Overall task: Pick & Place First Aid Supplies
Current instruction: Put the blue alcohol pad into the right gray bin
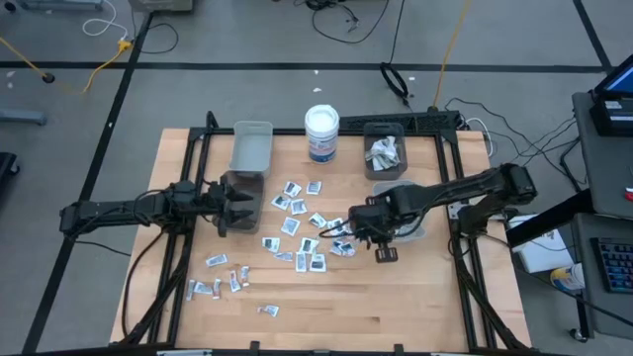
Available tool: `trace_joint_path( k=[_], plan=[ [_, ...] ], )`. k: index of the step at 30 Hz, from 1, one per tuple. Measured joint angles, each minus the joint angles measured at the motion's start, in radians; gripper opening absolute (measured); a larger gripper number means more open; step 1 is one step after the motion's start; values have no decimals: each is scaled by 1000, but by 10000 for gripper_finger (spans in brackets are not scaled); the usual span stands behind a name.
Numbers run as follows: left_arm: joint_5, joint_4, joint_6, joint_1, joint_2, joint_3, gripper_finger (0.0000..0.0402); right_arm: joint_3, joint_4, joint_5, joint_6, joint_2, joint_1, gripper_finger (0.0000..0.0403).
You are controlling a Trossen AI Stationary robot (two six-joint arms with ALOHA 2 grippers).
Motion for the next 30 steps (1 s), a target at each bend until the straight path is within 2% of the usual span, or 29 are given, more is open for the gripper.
trace_joint_path(
  k=[9,17,27,30],
  plan=[
    [0,0,0,0,0,0,230,-184,-2,3,-56,-159,-127,1],
    [0,0,0,0,0,0,230,-247,-34,4,-104,-233,-237,1],
    [0,0,0,0,0,0,230,-454,183,4,-109,-232,-303,1],
    [0,0,0,0,0,0,230,-491,201,4,-82,-232,-309,1]
  ],
)
